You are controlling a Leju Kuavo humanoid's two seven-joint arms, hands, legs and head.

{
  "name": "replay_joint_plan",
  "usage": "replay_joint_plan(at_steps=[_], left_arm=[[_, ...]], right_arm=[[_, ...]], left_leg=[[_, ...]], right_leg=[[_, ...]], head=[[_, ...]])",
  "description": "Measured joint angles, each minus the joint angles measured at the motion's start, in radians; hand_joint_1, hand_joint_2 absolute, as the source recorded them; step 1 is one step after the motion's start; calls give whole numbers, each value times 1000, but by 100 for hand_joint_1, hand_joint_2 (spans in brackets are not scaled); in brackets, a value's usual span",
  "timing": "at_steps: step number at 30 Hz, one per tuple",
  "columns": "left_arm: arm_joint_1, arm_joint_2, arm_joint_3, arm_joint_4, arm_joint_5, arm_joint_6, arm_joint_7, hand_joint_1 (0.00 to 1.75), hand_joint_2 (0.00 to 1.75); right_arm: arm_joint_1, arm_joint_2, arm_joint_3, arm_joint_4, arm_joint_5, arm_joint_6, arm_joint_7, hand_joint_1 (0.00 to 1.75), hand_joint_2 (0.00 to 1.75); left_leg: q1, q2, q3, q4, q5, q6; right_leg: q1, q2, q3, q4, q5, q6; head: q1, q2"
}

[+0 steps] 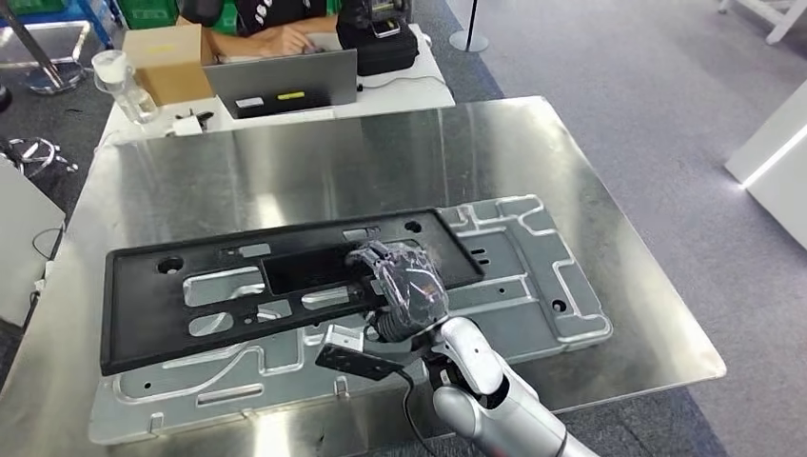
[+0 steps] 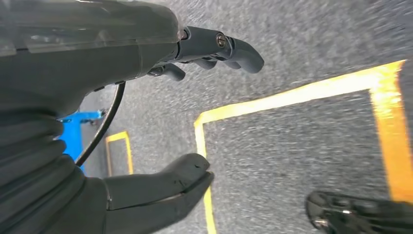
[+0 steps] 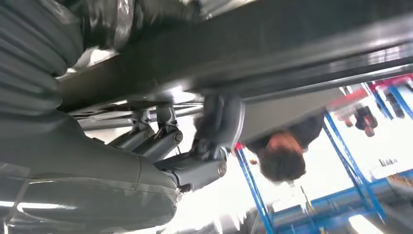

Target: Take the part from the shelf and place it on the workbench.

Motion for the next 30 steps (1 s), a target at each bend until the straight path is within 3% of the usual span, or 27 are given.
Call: replay_joint_plan(at_steps=[3, 5, 8, 9, 10, 11, 13, 14, 15, 17, 19, 21, 23, 24, 25, 26, 28, 30], left_arm=[[-3, 2, 0, 0, 1, 2, 8, 0, 0], [-4, 3, 0, 0, 1, 2, 13, 0, 0], [-5, 3, 0, 1, 1, 2, 15, 0, 0], [-5, 4, 0, 1, 1, 2, 16, 0, 0], [-4, 4, 0, 1, 2, 2, 16, 0, 0], [-3, 5, 0, 1, 2, 2, 16, 0, 0], [-2, 6, 1, 1, 3, 1, 17, 0, 0], [-3, 6, 1, 1, 4, 1, 16, 0, 0], [-4, 6, 1, 1, 5, 1, 16, 0, 0], [-4, 6, 1, 1, 6, 1, 15, 0, 0], [-2, 5, 1, 1, 7, 1, 15, 0, 0], [-3, 4, 2, 1, 7, 1, 15, 0, 0], [-3, 4, 2, 1, 7, 1, 14, 0, 0], [-3, 4, 2, 1, 7, 1, 14, 0, 0], [-2, 5, 2, 1, 7, 1, 14, 0, 0], [-2, 5, 2, 1, 7, 1, 14, 0, 0], [-3, 5, 2, 1, 7, 1, 14, 0, 0], [-5, 3, 2, 1, 7, 1, 14, 0, 0]], right_arm=[[0, -4, -8, 15, -19, 6, 8, 0, 0], [2, -4, -15, 25, -29, 9, 7, 0, 0], [7, -4, -22, 39, -35, 13, 5, 0, 0], [9, -4, -23, 43, -35, 13, 5, 0, 0], [11, -4, -25, 46, -35, 13, 5, 0, 0], [12, -4, -27, 49, -35, 13, 5, 0, 0], [13, -4, -33, 53, -34, 13, 5, 0, 0], [13, -4, -36, 55, -34, 13, 5, 0, 0], [13, -5, -38, 56, -34, 13, 5, 0, 0], [14, -5, -43, 58, -34, 13, 5, 0, 0], [14, -6, -49, 58, -34, 12, 5, 0, 0], [15, -7, -55, 58, -34, 12, 5, 0, 0], [16, -7, -58, 59, -34, 13, 5, 0, 0], [18, -8, -58, 60, -34, 13, 5, 0, 0], [19, -8, -58, 60, -34, 13, 5, 0, 0], [20, -8, -59, 60, -34, 13, 5, 0, 0], [19, -8, -60, 60, -34, 13, 5, 0, 0], [17, -8, -62, 59, -34, 12, 5, 0, 0]], left_leg=[[-1, -1, 12, 5, -6, -19], [0, 3, -5, 53, -37, -29], [3, 8, -102, 224, -119, -37], [4, 9, -128, 259, -125, -39], [5, 10, -139, 262, -111, -40], [5, 10, -132, 227, -75, -40], [7, 12, -86, 97, 9, -39], [6, 13, -68, 45, 24, -35], [5, 13, -57, 15, 33, -29], [3, 13, -53, 4, 30, -14], [8, 17, -47, -1, 44, -2], [11, 21, -46, -6, 50, 6], [10, 24, -48, -6, 51, 8], [9, 26, -49, -6, 51, 8], [9, 27, -49, -6, 51, 8], [9, 27, -48, -6, 51, 8], [9, 27, -44, -6, 50, 6], [7, 27, -42, -7, 49, -2]], right_leg=[[0, 0, 16, -17, 9, -19], [-5, 0, 35, -29, 6, -30], [-6, -3, 45, -33, -2, -40], [-6, -2, 48, -33, -4, -40], [-6, -1, 52, -33, -7, -40], [-6, 1, 57, -32, -11, -38], [-6, 3, 67, -29, -19, -31], [-5, 5, 69, -26, -23, -26], [-2, 6, 69, -23, -26, -20], [2, 9, 67, -21, -28, -10], [2, 10, 67, -10, -40, -1], [-1, 6, 33, 66, -91, 10], [-4, 3, -31, 202, -157, 18], [-6, 2, -54, 250, -170, 20], [-6, 1, -59, 260, -163, 20], [-7, 1, -43, 228, -137, 18], [-5, 1, 32, 84, -71, 8], [2, 1, 84, -19, -41, -1]], head=[[2, 0], [2, 0], [2, 0], [2, 0], [2, 0], [2, 0], [2, 0], [2, 0], [2, 0], [2, 0], [2, 0], [3, 0], [2, 0], [2, 0], [2, 0], [2, 0], [2, 0], [2, 0]])
